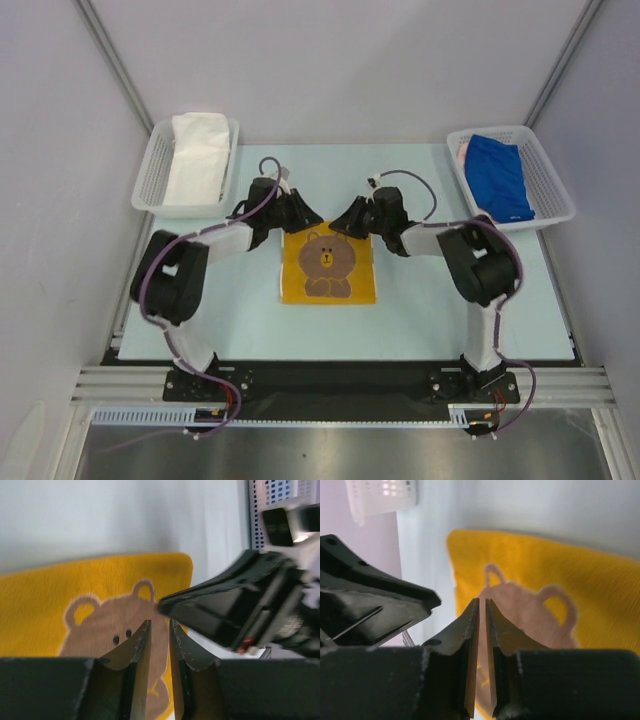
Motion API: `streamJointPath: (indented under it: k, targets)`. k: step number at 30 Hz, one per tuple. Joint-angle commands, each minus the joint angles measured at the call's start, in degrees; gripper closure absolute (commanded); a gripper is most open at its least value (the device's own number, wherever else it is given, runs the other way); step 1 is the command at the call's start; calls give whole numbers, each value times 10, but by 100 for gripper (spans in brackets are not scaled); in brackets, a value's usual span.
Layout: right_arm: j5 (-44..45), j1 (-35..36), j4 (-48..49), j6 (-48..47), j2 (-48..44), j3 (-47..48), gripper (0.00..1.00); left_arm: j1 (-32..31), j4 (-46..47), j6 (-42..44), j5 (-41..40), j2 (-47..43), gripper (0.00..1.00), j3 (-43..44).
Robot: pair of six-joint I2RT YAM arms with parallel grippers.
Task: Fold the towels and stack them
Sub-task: Fold the towel
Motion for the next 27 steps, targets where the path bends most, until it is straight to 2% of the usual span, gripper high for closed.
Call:
streamJointPath:
  k: [1, 3, 6, 12, 17, 20, 22, 26, 27]
  targets:
    - [-23, 1, 225, 128, 94, 40, 86, 8, 120, -35, 43, 71, 75, 53]
    - [-4, 9, 244, 149, 139, 55, 87, 12, 118, -26, 41, 112, 78, 80]
    - [12, 6, 268, 171, 163, 62, 89, 22, 78, -6, 31, 137, 76, 109]
    - [-10, 10, 228, 187, 222, 128, 92, 29, -22, 27, 48, 210, 78, 167]
    - [9, 8, 220, 196, 237, 123, 94, 40, -15, 22, 42, 227, 79, 145]
    - [8, 4, 219, 195, 245, 121, 94, 45, 25, 13, 45, 211, 77, 114]
    - [6, 2, 213, 195, 251, 127, 94, 46, 28, 16, 56, 207, 74, 112]
    - [8, 0, 206, 196, 262, 133, 95, 46, 56, 18, 59, 184, 57, 85]
    - [10, 1, 202, 196, 264, 134, 94, 46, 56, 20, 56, 175, 56, 84]
